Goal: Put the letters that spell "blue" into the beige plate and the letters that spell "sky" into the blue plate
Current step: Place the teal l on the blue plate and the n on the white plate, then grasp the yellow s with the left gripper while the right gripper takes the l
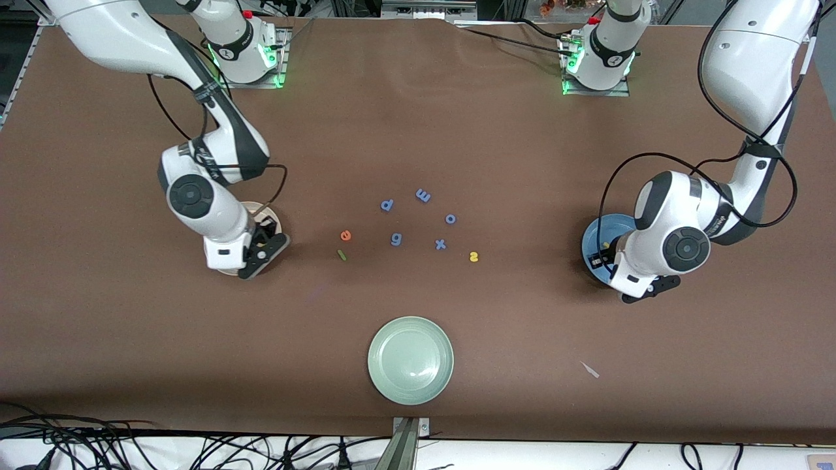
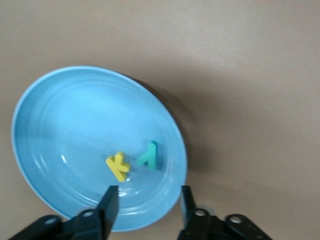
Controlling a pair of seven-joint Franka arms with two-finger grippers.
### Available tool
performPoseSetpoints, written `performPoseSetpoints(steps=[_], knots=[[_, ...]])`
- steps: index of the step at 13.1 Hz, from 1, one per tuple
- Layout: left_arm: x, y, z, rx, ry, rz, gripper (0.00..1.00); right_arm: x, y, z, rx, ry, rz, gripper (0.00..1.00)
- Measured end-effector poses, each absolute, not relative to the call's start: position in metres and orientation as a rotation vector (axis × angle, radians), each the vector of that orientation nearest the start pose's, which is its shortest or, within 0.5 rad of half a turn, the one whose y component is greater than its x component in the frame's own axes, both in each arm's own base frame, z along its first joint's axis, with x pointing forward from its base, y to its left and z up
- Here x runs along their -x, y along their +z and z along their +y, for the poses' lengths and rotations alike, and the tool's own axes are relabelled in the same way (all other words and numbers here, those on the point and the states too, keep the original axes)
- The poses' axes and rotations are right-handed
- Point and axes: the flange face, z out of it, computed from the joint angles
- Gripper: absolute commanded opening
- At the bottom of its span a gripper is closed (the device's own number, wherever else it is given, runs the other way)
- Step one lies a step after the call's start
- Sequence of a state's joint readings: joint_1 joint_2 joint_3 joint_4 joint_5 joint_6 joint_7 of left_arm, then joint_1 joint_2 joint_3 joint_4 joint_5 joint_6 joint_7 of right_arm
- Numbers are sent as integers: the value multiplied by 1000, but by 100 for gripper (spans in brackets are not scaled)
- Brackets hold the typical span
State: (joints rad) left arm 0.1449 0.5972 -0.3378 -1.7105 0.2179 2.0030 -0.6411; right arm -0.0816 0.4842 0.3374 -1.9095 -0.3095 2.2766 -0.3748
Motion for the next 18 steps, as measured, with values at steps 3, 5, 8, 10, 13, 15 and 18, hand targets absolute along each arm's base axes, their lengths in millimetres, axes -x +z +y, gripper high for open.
performPoseSetpoints(steps=[3, 5, 8, 10, 13, 15, 18], knots=[[-626, 252, -159, 3017, 349, -435, 100, -591, 230, 118, 2960, 211, -1206, 71], [-612, 265, -237, 3038, 301, -352, 100, -589, 230, 124, 2972, 205, -1125, 71], [-599, 258, -311, 3062, 281, -281, 100, -582, 241, 184, 2988, 147, -977, 71], [-600, 236, -333, 3100, 269, -254, 100, -583, 244, 234, 2976, 104, -891, 71], [-605, 206, -344, 3162, 202, -207, 100, -594, 233, 279, 2969, 72, -766, 70], [-605, 192, -349, 3172, 148, -150, 96, -596, 214, 298, 2963, 37, -717, 67], [-595, 179, -363, 3171, 168, -110, 76, -590, 182, 317, 3006, -2, -684, 65]])
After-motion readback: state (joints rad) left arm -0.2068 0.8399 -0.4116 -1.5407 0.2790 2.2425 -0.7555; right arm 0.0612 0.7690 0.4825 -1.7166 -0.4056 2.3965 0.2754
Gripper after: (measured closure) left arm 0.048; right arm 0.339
